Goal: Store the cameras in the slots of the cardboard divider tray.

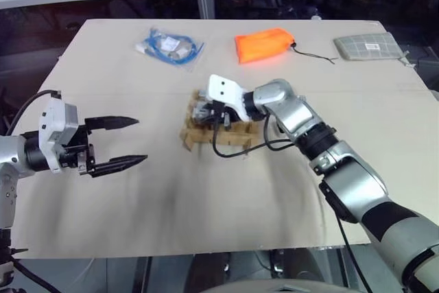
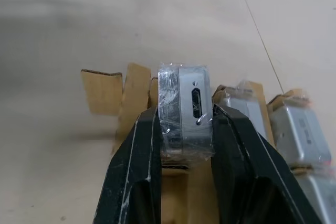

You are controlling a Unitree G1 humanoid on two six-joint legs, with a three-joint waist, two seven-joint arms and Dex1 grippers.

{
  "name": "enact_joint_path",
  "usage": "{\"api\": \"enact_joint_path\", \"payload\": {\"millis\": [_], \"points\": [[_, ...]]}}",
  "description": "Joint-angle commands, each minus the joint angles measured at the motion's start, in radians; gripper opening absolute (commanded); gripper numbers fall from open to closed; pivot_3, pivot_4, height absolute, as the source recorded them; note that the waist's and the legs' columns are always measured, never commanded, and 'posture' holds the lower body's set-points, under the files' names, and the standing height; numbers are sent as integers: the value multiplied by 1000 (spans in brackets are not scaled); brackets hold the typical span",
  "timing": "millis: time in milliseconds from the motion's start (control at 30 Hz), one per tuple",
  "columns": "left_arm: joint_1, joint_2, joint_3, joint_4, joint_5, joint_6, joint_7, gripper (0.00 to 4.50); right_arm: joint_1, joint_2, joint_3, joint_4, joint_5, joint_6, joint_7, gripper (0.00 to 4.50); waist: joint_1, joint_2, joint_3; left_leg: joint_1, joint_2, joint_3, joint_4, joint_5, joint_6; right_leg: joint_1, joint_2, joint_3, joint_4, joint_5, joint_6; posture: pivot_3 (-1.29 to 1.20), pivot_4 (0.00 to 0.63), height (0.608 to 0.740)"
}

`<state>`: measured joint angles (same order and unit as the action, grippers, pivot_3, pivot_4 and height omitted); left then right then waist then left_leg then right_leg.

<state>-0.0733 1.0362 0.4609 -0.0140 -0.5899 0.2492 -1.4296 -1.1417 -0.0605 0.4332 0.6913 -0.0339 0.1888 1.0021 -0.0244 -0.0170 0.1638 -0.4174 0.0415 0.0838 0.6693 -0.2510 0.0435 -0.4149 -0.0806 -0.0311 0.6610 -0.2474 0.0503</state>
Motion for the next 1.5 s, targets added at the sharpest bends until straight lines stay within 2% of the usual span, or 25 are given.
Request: {"api": "enact_joint_path", "payload": {"millis": [33, 133, 200, 333, 400, 433, 600, 767, 967, 1467, 1500], "points": [[1, 11, 40, -29, -18, 2, 9, 4500, -46, 17, 14, 56, -43, -46, 10, 760, -1, 0, 0, 0, 0, 0, 0, 0, 0, 0, 0, 0, 0, 0, 0, 0, 150, 740], [-8, 12, 33, -28, -17, 4, 11, 4500, -68, 39, 13, 100, -61, -56, 18, 760, -9, 0, 0, 0, 0, 0, 0, 0, 0, 0, 0, 0, 0, 0, 0, 0, 150, 740], [-17, 11, 26, -27, -17, 4, 13, 4500, -73, 46, 10, 114, -67, -56, 29, 1831, -14, 0, 0, 0, 0, 0, 0, 0, 0, 0, 0, 0, 0, 0, 0, 0, 150, 740], [-34, 10, 17, -24, -21, 9, 14, 4500, -62, 47, -6, 112, -60, -27, 62, 3541, -16, 0, 0, 0, 0, 0, 0, 0, 0, 0, 0, 0, 0, 0, 0, 0, 150, 740], [-47, 7, 6, -14, -17, 6, 12, 4500, -58, 47, -26, 103, -49, -11, 56, 4290, -17, 0, 0, 0, 0, 0, 0, 0, 0, 0, 0, 0, 0, 0, 0, 0, 150, 740], [-52, 6, 2, -10, -16, 6, 11, 4500, -57, 48, -35, 101, -46, -8, 48, 4445, -17, 0, 0, 0, 0, 0, 0, 0, 0, 0, 0, 0, 0, 0, 0, 0, 150, 740], [-93, -6, -34, 19, -5, -5, 5, 4500, -89, 38, -98, 97, -23, 21, 9, 4445, -17, 0, 0, 0, 0, 0, 0, 0, 0, 0, 0, 0, 0, 0, 0, 0, 150, 740], [-122, -13, -59, 44, -2, -15, -2, 4500, -38, 20, -54, 20, -41, 11, 71, 4445, -17, 0, 0, 0, 0, 0, -1, 0, 0, 0, 0, 0, 0, 0, 0, 0, 150, 740], [-130, -8, -62, 54, -4, -16, -6, 4500, 15, 32, -31, -49, -53, 20, 57, 4445, -19, 0, 0, 0, 0, 0, -1, 0, 0, 0, 0, 0, 0, 0, 0, 0, 150, 740], [-128, -4, -56, 48, -8, -6, -5, 4500, 61, 27, 25, -51, -148, -167, -25, 4445, -18, 0, 1, 0, 0, 0, -1, 0, 0, -1, 0, 0, 0, 0, 0, 0, 150, 740], [-128, -4, -56, 48, -8, -6, -5, 4500, 64, 24, 29, -51, -156, -176, -28, 4208, -18, 0, 1, 0, 0, 0, -1, 0, 0, -1, 0, 0, 0, 0, 0, 0, 150, 740]]}}
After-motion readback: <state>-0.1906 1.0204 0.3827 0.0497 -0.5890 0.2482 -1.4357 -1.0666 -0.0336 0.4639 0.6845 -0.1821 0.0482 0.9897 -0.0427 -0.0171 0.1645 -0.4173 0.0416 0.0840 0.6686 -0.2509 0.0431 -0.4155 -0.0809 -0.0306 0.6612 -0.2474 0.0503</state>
